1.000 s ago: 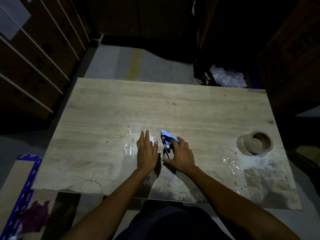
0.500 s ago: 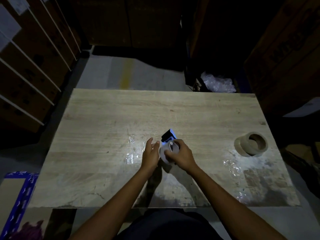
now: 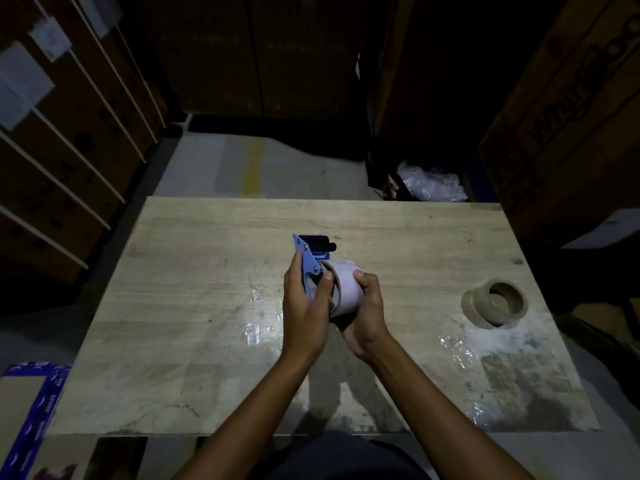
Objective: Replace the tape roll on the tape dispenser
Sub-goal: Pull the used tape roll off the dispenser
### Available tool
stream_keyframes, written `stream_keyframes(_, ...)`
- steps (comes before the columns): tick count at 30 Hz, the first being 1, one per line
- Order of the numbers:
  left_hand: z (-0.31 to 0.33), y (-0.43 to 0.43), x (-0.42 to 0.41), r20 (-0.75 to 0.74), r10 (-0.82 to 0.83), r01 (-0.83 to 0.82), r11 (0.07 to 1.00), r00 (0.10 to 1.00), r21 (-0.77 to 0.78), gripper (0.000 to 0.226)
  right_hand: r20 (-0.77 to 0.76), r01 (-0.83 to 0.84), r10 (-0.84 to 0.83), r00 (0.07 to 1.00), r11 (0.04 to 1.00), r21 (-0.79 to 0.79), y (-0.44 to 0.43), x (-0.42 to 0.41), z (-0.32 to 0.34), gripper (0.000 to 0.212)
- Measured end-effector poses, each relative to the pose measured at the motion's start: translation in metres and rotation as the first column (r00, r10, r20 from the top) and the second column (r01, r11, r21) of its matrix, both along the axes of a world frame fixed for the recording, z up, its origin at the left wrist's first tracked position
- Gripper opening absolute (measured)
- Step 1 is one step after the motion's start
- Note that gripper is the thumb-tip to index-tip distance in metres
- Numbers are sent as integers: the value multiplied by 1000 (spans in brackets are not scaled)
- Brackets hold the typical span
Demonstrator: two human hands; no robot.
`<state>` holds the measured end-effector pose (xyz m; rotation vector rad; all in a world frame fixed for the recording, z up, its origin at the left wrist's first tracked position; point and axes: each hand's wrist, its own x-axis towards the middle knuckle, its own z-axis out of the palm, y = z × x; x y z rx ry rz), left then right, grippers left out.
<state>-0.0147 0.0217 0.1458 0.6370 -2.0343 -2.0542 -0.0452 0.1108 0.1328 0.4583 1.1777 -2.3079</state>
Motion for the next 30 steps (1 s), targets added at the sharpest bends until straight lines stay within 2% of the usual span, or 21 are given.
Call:
stream_keyframes(5, 16, 16, 5, -107, 13, -26, 992, 994, -127, 73, -19, 5, -8, 1000, 991, -136, 5, -1, 9, 54)
stream_keyframes(9, 21, 20, 3, -116, 11, -19, 998, 993, -67, 73, -37, 19, -24, 999, 988, -151, 10, -5, 12, 62)
stream_keyframes(13, 15, 19, -3, -81, 34, -30, 998, 996, 46, 64, -76, 7, -6, 997, 1000, 9, 14, -8, 16, 69)
stream_keyframes(16, 9, 13, -8, -65, 55, -49, 994, 996, 93, 49, -241, 28, 29, 970, 972, 232, 18, -12, 12, 50)
stream_keyframes(19, 9, 11, -11, -27, 73, -71, 995, 997, 70, 35, -414, 68, 154, 897, 878, 474, 20, -13, 7, 60)
stream_keyframes(23, 6, 4, -13, 44, 75, -80, 988, 996, 131, 30, -495, 168, 291, 819, 703, 691, 21, -8, 10, 54)
stream_keyframes(27, 5, 2, -15, 48, 16, -26, 979, 999, 204, 28, -559, 340, 377, 739, 507, 792, 20, -4, 13, 69)
stream_keyframes(30, 1, 0, -17, 80, -34, 14, 970, 996, 241, 27, -539, 404, 465, 703, 364, 840, 19, -4, 12, 93)
